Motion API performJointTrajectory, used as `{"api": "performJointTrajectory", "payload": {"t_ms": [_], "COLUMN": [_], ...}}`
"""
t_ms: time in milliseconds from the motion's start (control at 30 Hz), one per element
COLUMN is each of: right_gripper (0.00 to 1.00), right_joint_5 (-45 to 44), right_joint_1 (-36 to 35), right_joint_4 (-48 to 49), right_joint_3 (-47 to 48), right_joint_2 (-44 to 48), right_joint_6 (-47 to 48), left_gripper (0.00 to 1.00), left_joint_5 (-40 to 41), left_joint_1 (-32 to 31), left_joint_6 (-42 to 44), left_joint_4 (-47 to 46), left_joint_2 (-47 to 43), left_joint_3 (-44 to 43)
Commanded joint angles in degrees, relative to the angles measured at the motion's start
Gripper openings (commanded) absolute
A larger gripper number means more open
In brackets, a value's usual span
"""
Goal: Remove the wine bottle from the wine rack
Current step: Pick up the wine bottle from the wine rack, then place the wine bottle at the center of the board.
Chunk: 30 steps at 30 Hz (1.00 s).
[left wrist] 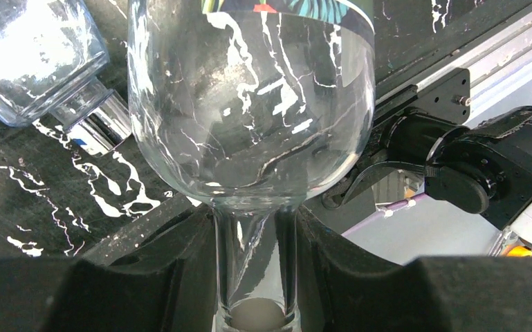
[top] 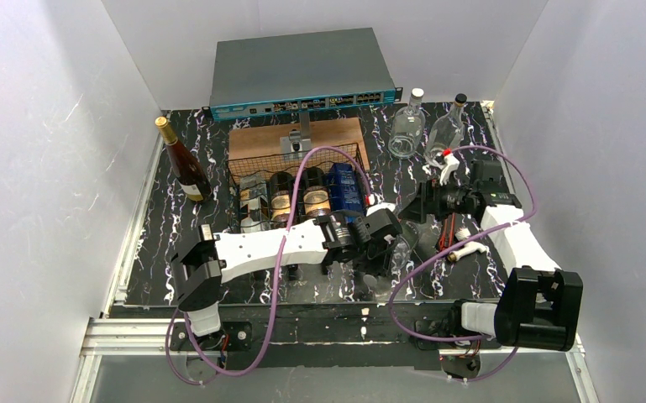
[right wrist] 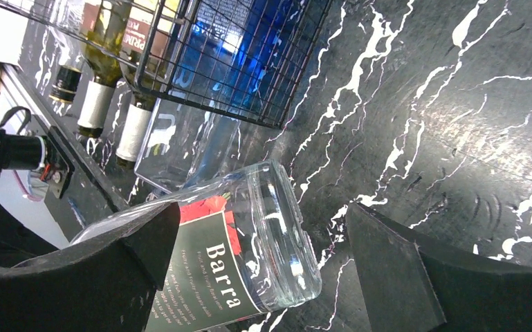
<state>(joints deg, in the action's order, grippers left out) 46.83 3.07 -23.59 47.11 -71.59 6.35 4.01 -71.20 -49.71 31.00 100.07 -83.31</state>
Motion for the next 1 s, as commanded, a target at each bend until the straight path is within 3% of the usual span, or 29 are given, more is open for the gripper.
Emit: {"api": "performJointTrajectory", "payload": {"t_ms": [0, 267, 533, 833, 967], "right_gripper": [0.97, 0.88, 0.87, 0.90, 0.98], "right_joint_5": [-2.10, -4.04, -5.14, -4.64, -5.30], "right_joint_1": [-1.83, -5.31, -6.97, -7.44, -7.33], "right_joint_4": [1.80, 1.80, 1.88, 1.86, 1.91], "right_joint_3": [-0.86, -1.15, -1.40, -1.37, -1.03], "right_joint_2": [-0.44, -2.59, -3.70, -3.95, -2.33], "right_joint_6": [1.14, 1.08, 1.03, 0.59, 0.67], "left_gripper": [0.00, 0.00, 0.00, 0.00, 0.00], "left_joint_5": [3.37, 4.15, 4.35, 2.35, 0.59], "left_joint_1": [-0.34, -0.26, 0.25, 1.51, 2.27], "left_joint_6": [-0.01, -1.19, -1.98, -1.13, -0.94], "left_joint_4": [-5.58, -2.72, -1.47, 0.91, 1.72], "left_joint_2": [-2.72, -1.16, -0.69, 0.36, 0.39], "left_joint_3": [-5.31, -7.75, -8.16, -9.78, -9.76]}}
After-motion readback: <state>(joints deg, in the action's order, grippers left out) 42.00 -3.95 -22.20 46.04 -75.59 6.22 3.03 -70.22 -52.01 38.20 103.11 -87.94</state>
